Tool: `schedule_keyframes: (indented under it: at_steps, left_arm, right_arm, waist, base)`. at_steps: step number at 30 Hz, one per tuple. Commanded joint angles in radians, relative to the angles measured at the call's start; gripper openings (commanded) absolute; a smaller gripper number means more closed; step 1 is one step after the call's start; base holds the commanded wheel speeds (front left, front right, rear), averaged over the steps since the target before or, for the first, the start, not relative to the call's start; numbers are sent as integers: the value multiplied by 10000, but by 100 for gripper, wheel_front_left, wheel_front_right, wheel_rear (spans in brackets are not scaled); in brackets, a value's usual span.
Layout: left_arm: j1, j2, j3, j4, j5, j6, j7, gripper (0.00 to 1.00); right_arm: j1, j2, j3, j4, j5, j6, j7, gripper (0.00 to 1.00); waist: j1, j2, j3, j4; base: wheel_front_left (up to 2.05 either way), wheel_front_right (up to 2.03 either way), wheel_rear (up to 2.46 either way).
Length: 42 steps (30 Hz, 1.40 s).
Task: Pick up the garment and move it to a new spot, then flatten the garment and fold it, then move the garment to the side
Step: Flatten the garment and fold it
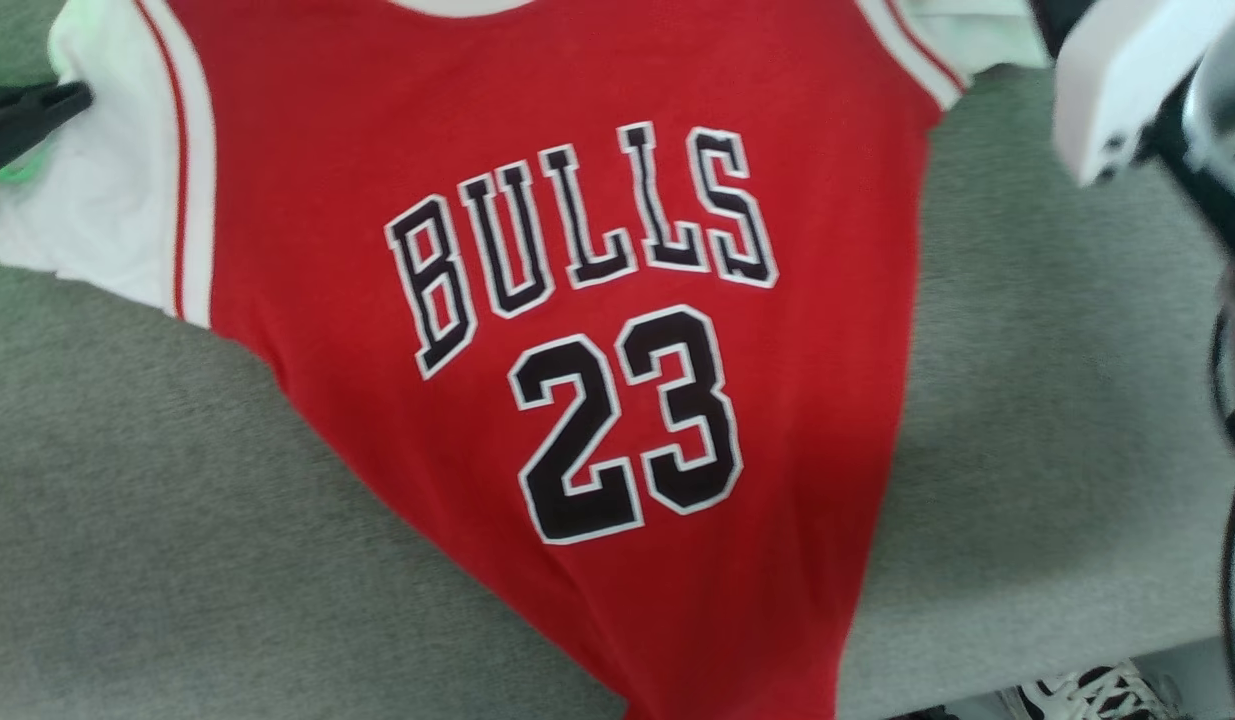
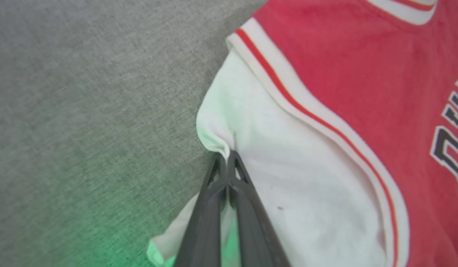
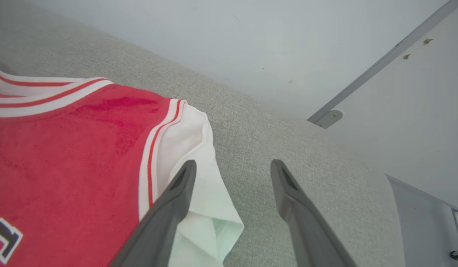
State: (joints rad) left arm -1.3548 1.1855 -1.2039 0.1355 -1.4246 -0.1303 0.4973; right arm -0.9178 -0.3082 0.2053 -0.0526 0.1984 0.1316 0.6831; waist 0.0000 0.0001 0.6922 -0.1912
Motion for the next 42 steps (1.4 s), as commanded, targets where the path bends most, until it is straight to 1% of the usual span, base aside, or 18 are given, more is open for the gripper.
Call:
schedule_keyframes:
  at_steps: [1,5,9,12,18,19,20,21,22,23,28,33,36,40,42]
  left_arm:
    - [277,-439,-470,-43,97,2,28,0]
    - [11,-676,-653,-180,127,2,-326,0]
    - [-179,-798,-841,-350,255,10,-522,0]
    - [-252,-842,-963,-419,398,13,-606,0]
    - [-241,-976,-1061,-535,459,19,-808,0]
    - [-240,-990,-1064,-556,468,19,-827,0]
    - [-235,-1002,-1071,-569,471,19,-875,0]
    - [-222,-1007,-1073,-575,467,19,-893,0]
    - [-222,-1007,-1073,-575,467,19,-893,0]
    - [-207,-1005,-1072,-584,462,19,-926,0]
    - [-189,-1096,-996,-542,174,11,-1360,0]
    - [-354,-1161,-863,-532,-387,2,-2157,0]
    - [-750,-1169,-631,-51,-215,8,-3246,0]
    - [-1041,-1549,-445,780,-505,8,-4478,0]
    - [-1270,-1716,-267,1223,-602,8,-4940,0]
  right_arm:
    - [-376,-115,138,222,230,-18,268,100]
    - [-1464,-383,489,1176,850,-18,1474,100]
    - [-2185,-379,691,1854,1137,-18,2191,100]
    - [-2483,-322,767,2256,1255,-18,2471,100]
    - [-2579,-366,880,2849,1199,-13,2563,100]
    - [-2560,-376,877,2906,1167,-13,2571,60]
    - [-2544,-384,881,2945,1145,-13,2551,42]
    - [-2513,-364,815,3014,1115,-15,2566,11]
    - [-2513,-364,815,3014,1115,-15,2566,11]
    - [-2483,-357,722,3064,1026,-15,2558,0]
    - [-2376,-327,284,3150,652,-19,2246,0]
    - [-2401,-279,-140,3079,303,-21,1642,0]
    - [-2562,-96,-719,3176,152,-19,1224,0]
    - [-3019,227,-1528,3336,-520,-19,742,0]
    - [-3377,498,-1949,3423,-869,-19,446,0]
  waist:
    - [0,-1,253,299]
    - [0,-1,533,634]
    - [0,-1,813,879]
    - [0,-1,948,1017]
    - [0,-1,1029,1166]
    - [0,-1,1032,1176]
    - [0,-1,1031,1182]
    - [0,-1,1025,1181]
    - [0,-1,1025,1181]
    - [0,-1,1014,1176]
    - [0,-1,823,1163]
    - [0,-1,403,1195]
    - [0,-1,113,1229]
    - [0,-1,-288,1277]
    - [0,-1,-443,1300]
  base:
    - [0,0,0]
    - [0,0,0]
    - [0,0,0]
    - [0,0,0]
    - [0,0,0]
    - [0,0,0]
    - [0,0,0]
    - [0,0,0]
    - [0,0,0]
    - [0,0,0]
    - [0,0,0]
    - [0,0,0]
    - [0,0,0]
    - [0,0,0]
    - [0,0,0]
